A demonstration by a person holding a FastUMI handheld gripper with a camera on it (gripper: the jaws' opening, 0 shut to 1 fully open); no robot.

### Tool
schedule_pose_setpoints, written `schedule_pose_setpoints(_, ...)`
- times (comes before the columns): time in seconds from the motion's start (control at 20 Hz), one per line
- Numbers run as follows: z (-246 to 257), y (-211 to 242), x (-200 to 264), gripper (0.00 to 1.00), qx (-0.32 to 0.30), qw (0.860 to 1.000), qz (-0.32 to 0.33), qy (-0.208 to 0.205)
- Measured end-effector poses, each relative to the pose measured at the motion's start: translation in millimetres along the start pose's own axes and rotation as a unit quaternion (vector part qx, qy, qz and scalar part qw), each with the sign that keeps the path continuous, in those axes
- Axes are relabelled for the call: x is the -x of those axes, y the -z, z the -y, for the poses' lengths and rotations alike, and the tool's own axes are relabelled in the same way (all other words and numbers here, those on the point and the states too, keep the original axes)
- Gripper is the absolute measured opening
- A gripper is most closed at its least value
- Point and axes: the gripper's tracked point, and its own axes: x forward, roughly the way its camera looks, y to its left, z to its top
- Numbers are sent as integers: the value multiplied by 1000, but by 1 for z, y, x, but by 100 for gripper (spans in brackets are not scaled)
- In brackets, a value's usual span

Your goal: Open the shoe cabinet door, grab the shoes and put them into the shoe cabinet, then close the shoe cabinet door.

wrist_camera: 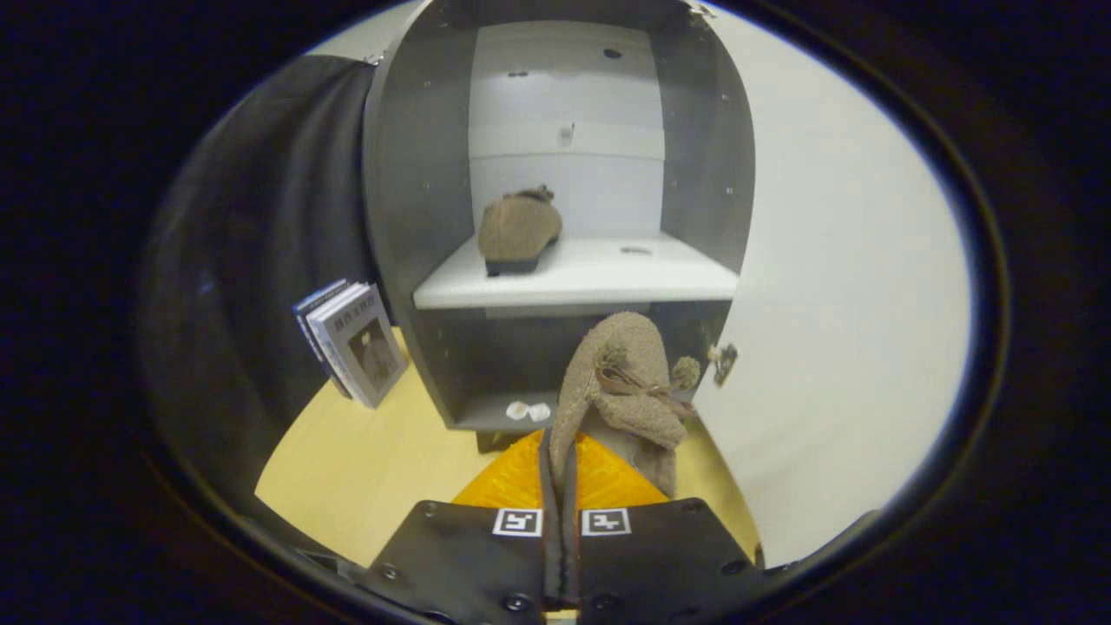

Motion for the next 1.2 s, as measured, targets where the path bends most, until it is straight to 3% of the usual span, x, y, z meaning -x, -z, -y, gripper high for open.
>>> schedule_pose_setpoints(0.2, 11, -77, -19, 3, 19, 999, 50, -1)
schedule_pose_setpoints(0.5, 35, -152, -73, 2, 49, 994, 92, 11)
schedule_pose_setpoints(0.65, 42, -164, -99, 2, 55, 994, 95, 15)
schedule_pose_setpoints(1.2, 50, -162, -102, 2, 66, 993, 91, 28)
